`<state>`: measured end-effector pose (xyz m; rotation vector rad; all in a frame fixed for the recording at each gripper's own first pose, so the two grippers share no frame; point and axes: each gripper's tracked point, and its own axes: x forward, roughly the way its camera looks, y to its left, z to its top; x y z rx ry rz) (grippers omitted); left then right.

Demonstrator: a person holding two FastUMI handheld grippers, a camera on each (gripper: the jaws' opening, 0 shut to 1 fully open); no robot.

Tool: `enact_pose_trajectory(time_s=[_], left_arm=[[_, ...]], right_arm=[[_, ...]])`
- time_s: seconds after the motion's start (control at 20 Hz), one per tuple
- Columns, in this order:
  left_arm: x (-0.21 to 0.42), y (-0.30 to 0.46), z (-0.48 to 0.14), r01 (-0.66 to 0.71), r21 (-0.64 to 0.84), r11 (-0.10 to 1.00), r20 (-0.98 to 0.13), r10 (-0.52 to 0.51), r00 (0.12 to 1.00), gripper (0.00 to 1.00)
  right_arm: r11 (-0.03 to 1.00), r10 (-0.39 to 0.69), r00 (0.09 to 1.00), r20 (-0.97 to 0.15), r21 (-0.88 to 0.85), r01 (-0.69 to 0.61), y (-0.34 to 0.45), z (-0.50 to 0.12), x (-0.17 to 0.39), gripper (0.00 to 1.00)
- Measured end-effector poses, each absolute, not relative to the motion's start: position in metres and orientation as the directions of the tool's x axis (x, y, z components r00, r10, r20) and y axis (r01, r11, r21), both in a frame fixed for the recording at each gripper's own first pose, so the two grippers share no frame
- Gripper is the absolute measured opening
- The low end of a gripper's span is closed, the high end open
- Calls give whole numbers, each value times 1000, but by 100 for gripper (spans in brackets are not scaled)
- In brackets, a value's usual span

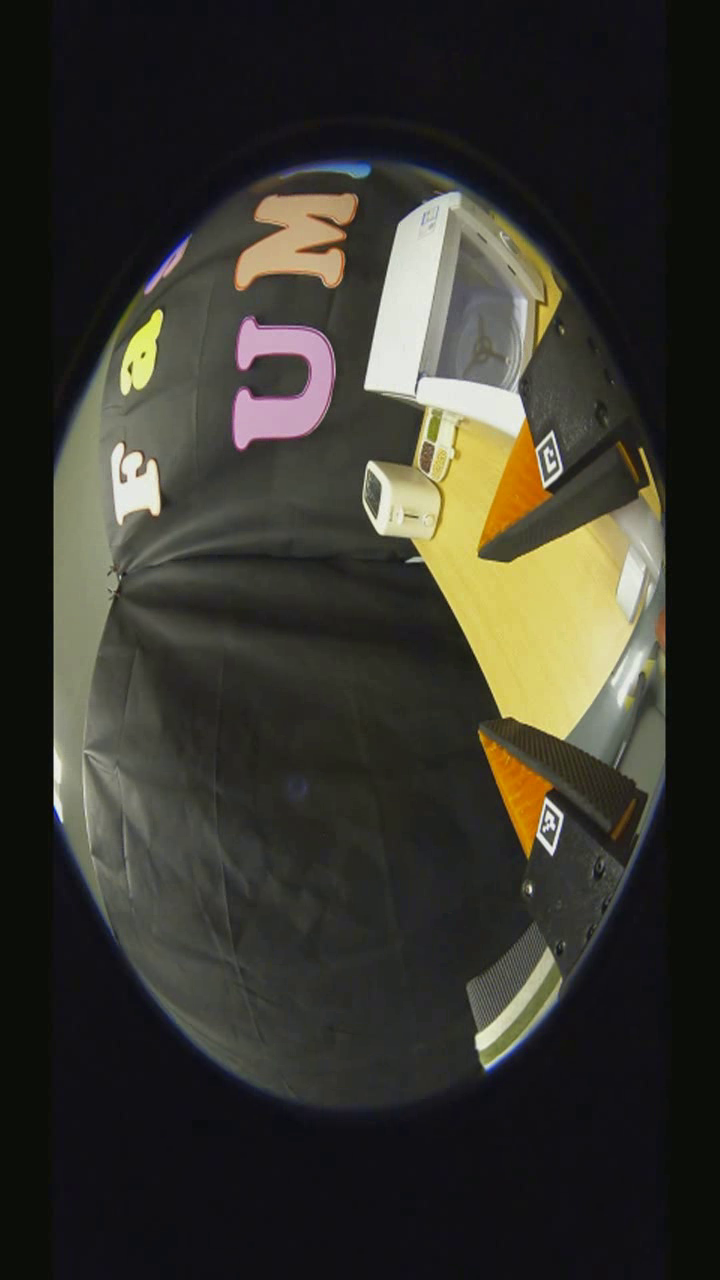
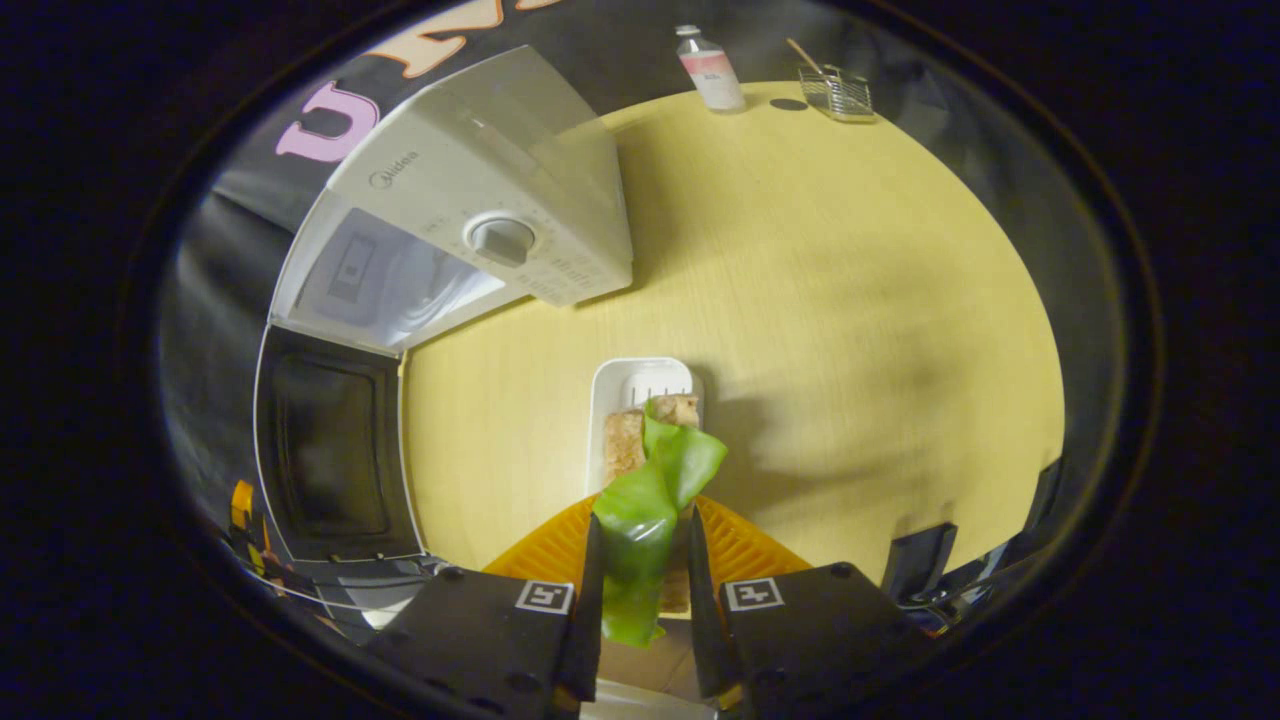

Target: Open the microwave oven with the left hand, put the food in, and close the microwave oven.

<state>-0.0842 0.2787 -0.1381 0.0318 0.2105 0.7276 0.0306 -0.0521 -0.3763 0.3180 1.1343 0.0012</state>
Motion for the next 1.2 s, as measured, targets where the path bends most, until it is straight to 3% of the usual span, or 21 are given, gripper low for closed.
enact_pose_trajectory(time_s=[0.4,0.65,0.8,0.85,0.95,1.0,1.05,1.1,1.2], left_arm=[[-70,282,-148,-539,75,839,-210,542,814,96],[-60,273,-153,-395,81,915,-245,402,882,96],[-57,271,-158,-329,69,942,-264,335,904,96],[-57,272,-160,-315,61,947,-270,320,908,96],[-58,273,-163,-290,43,956,-282,290,914,96],[-58,274,-165,-280,45,959,-289,281,915,96],[-60,276,-167,-268,49,962,-295,270,917,96],[-59,278,-167,-258,52,965,-297,261,918,96],[-61,282,-170,-245,62,968,-301,252,920,96]], right_arm=[[916,100,592,-800,307,260,-30,-324,9,40],[880,72,684,-726,369,299,10,-297,-12,40],[860,88,722,-687,417,292,45,-288,-21,41],[855,94,733,-674,432,287,56,-286,-22,34],[841,133,741,-658,471,268,83,-287,-26,34],[833,150,745,-650,489,259,94,-287,-26,40],[826,167,747,-643,505,250,104,-288,-25,40],[819,182,753,-633,521,239,117,-287,-25,34],[788,220,768,-601,574,224,141,-284,-16,34]])
